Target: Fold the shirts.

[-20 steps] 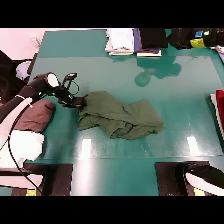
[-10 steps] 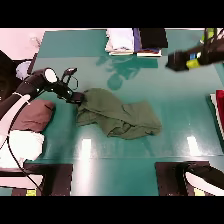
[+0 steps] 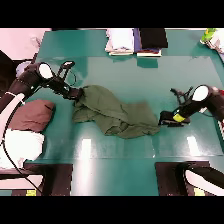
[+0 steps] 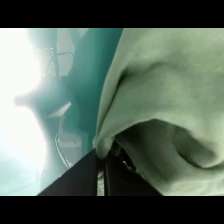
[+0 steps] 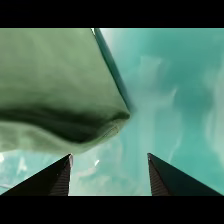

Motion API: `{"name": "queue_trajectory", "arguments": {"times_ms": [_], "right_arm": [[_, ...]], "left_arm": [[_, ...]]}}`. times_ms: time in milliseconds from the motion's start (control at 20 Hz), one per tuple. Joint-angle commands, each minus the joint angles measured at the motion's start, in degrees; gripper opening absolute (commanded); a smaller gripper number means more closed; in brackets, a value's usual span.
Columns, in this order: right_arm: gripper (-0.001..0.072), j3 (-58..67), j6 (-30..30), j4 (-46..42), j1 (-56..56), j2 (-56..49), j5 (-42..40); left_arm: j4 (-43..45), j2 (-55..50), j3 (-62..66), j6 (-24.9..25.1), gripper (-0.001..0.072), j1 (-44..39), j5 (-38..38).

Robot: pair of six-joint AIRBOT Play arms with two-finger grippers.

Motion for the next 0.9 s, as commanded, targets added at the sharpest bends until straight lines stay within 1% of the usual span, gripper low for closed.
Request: {"name": "queue_trajectory", "arguments": {"times_ms": [0, 50, 100, 200, 250, 300, 350, 400, 500, 600, 750, 850], "right_arm": [[0.0503, -4.87, 1.11, 5.81, -0.26, -3.76, -5.79], [0.0489, -4.52, 1.11, 6.64, -0.15, -4.48, -6.69], [0.0439, -3.93, 1.11, 6.56, 0.15, -5.16, -7.08], [0.0425, -2.71, 1.09, 6.40, 1.31, -6.45, -7.10], [0.0370, -2.32, 1.03, 6.34, 2.05, -7.02, -7.37], [0.0195, -2.10, 0.90, 6.32, 3.13, -7.50, -7.85], [0.0058, -2.12, 0.13, 6.25, 4.26, -7.72, -8.70], [0.0022, -2.12, -0.74, 6.01, 5.14, -7.65, -9.60], [0.0021, -1.68, -0.83, 3.87, 6.19, -5.31, -10.47], [0.0020, 2.16, -0.81, -2.01, 6.25, -0.83, -8.96], [0.0020, 14.08, -0.81, -14.08, 6.25, 7.61, -5.29], [0.0020, 23.54, -0.81, -19.21, 6.25, 12.11, -3.56]], "left_arm": [[0.07, 0.09, 0.09, 0.00, 0.0030, 0.02, -0.52], [0.07, 0.09, 0.09, 0.00, 0.0030, 0.02, -0.52], [0.07, 0.09, 0.09, 0.00, 0.0030, 0.02, -0.50], [0.07, 0.09, 0.09, 0.00, 0.0031, 0.02, -0.52], [0.07, 0.09, 0.09, 0.00, 0.0031, 0.02, -0.50], [0.07, 0.09, 0.09, 0.00, 0.0030, 0.02, -0.59], [0.07, 0.09, 0.09, 0.02, 0.0030, 0.02, -0.94], [0.09, 0.09, 0.09, 0.02, 0.0031, 0.02, -1.25], [1.33, 0.96, 0.11, 0.02, 0.0030, 0.02, -1.79], [4.28, 4.00, 1.86, 0.00, 0.0030, 0.02, -1.68], [6.64, 11.10, 8.07, 0.02, 0.0030, 0.02, -2.43], [6.60, 16.44, 13.14, 0.00, 0.0030, 0.02, -2.78]]}}
